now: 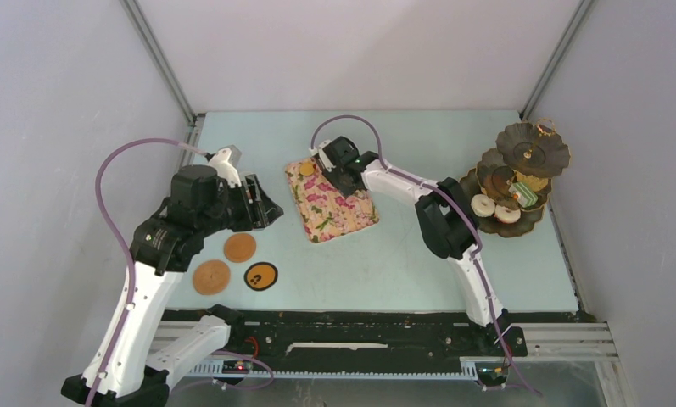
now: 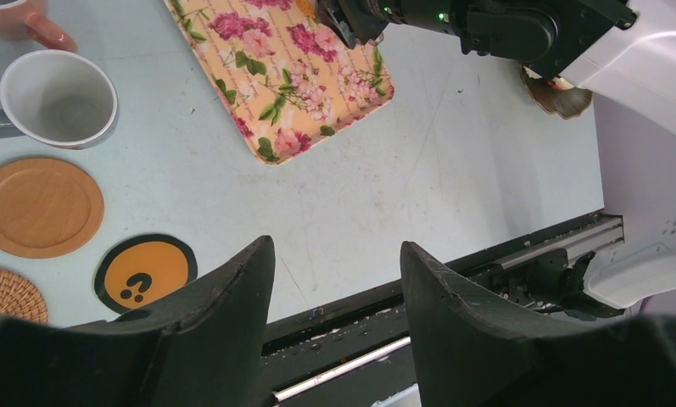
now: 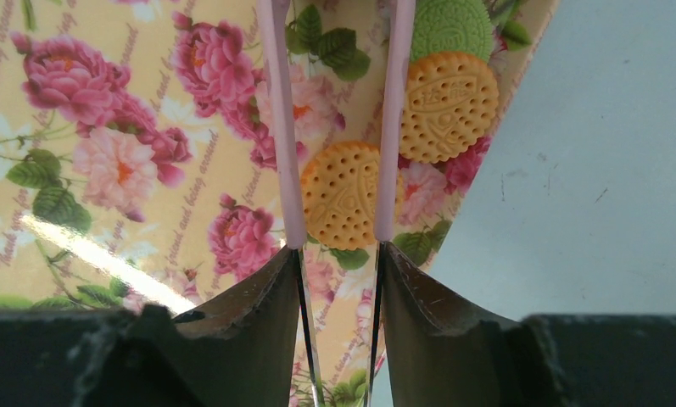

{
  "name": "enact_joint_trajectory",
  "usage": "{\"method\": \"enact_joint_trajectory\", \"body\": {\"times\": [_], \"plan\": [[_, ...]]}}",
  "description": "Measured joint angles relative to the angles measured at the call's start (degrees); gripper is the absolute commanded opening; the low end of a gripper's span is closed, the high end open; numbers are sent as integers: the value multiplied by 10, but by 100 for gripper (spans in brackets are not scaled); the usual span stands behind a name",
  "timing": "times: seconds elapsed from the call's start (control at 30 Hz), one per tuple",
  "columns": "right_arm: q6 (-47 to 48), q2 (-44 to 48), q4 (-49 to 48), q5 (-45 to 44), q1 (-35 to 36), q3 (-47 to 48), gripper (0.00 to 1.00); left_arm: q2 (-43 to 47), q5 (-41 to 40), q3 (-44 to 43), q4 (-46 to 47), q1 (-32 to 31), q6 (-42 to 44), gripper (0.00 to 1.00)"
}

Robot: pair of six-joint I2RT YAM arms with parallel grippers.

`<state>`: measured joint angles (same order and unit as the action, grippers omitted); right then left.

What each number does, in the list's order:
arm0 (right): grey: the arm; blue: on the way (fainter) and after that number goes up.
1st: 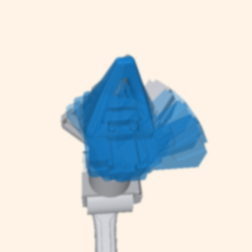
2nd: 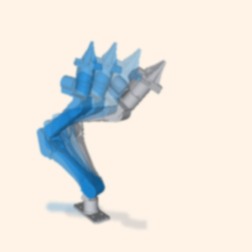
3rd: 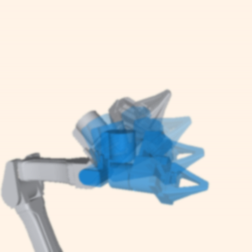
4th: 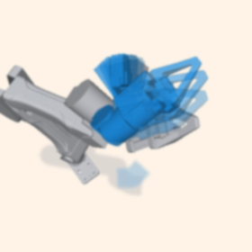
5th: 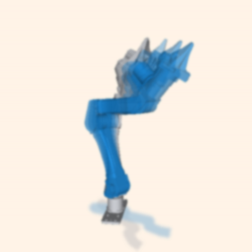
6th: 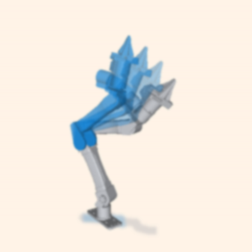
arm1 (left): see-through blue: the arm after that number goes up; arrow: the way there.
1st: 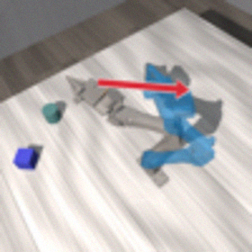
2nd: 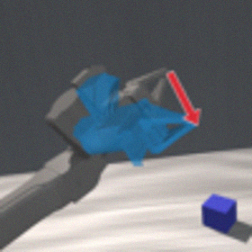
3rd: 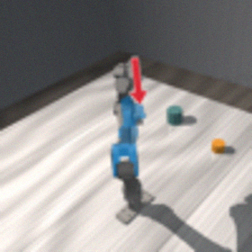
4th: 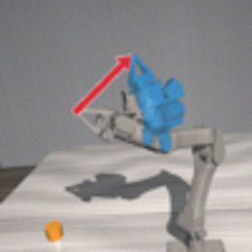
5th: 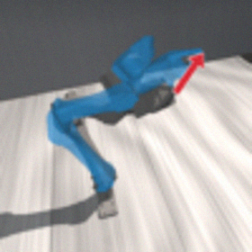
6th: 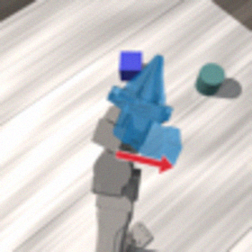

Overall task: Serve the afternoon tea
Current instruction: Pick up the desert from the tray.

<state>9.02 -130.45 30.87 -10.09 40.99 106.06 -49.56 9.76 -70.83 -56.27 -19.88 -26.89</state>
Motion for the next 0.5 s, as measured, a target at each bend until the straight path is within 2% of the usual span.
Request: {"method": "enact_joint_trajectory", "body": {"times": [0.5], "plan": [[-72,-46,58,-15,17,107,40,5,10,0,0,6,0,62]]}}
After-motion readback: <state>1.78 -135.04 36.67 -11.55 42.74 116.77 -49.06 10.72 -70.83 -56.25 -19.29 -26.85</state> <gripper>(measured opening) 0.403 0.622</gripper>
